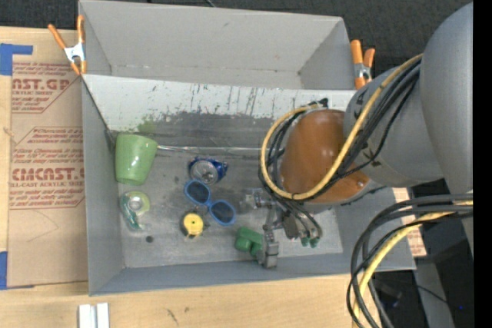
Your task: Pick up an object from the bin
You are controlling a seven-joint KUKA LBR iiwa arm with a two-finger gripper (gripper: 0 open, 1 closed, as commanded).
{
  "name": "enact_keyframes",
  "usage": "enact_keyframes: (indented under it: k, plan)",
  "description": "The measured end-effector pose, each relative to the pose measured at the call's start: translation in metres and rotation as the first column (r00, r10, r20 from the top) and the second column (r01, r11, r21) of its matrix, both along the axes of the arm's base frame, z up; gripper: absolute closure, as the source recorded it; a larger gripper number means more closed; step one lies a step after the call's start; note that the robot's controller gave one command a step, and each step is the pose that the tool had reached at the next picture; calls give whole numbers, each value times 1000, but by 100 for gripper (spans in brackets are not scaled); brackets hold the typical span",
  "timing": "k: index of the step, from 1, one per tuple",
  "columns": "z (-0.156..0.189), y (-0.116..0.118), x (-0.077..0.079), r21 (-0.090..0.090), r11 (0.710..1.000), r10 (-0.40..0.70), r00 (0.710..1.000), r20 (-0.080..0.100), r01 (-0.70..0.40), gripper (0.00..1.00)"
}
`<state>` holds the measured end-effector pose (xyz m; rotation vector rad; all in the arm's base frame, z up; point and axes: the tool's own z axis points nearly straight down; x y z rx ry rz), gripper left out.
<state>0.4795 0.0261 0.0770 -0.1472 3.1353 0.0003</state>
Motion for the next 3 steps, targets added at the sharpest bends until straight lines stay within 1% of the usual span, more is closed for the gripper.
enact_keyframes:
  k: [1, 2, 3]
  plan:
    - [4, 0, 1, 1, 1000, -1, 1000, 1, 1, 100]
    - [121, -12, 36, 0, 999, -39, 999, 8, 39, 100]
    - [68, -31, 109, 0, 995, -99, 995, 1, 99, 100]
